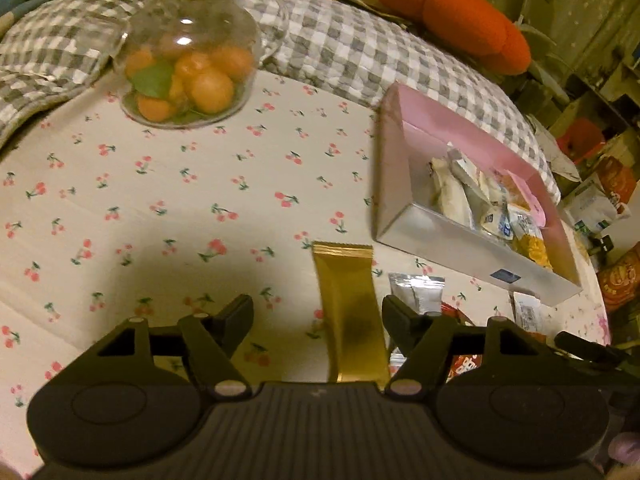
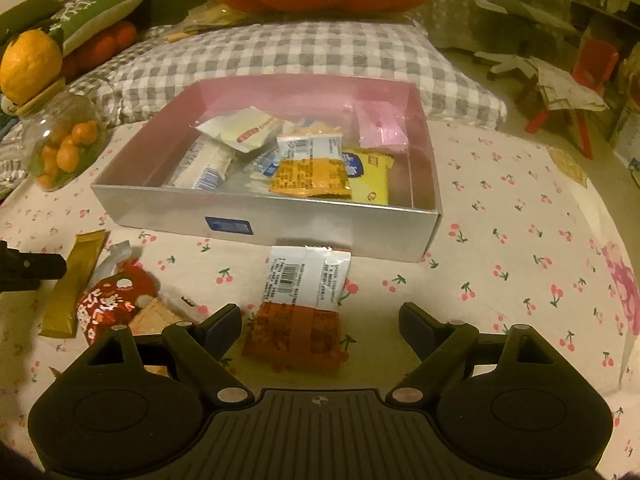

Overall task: Organize snacks
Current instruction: 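Grasp gold bar with left tool while right tool grasps orange-and-white packet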

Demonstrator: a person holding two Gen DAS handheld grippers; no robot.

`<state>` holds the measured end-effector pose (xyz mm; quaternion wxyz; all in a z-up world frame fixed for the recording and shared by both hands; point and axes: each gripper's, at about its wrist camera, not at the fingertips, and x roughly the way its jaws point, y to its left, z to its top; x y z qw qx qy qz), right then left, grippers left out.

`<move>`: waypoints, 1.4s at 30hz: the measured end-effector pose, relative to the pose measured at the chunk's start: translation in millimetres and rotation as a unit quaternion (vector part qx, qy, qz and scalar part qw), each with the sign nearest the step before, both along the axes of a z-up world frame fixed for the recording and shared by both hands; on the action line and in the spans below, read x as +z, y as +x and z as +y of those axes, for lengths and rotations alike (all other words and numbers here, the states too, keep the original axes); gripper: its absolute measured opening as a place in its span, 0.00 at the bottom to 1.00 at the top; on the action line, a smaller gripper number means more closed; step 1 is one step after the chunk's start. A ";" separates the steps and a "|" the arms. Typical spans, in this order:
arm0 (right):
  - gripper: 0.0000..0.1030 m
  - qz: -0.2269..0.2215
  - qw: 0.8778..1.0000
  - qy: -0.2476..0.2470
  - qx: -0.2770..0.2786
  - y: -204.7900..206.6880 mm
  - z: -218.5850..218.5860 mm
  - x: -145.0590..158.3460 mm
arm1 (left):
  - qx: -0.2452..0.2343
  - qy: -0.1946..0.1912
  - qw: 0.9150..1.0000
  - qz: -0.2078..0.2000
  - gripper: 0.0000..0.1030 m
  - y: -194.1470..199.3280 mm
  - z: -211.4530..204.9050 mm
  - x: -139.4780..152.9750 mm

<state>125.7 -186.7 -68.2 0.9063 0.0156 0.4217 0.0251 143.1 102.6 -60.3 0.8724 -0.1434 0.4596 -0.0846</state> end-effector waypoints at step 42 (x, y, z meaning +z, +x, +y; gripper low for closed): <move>0.80 -0.021 0.999 -0.012 0.022 0.2 -20.8 -5.7 | -0.129 0.147 0.979 -0.050 0.66 -5.7 -19.8 -8.5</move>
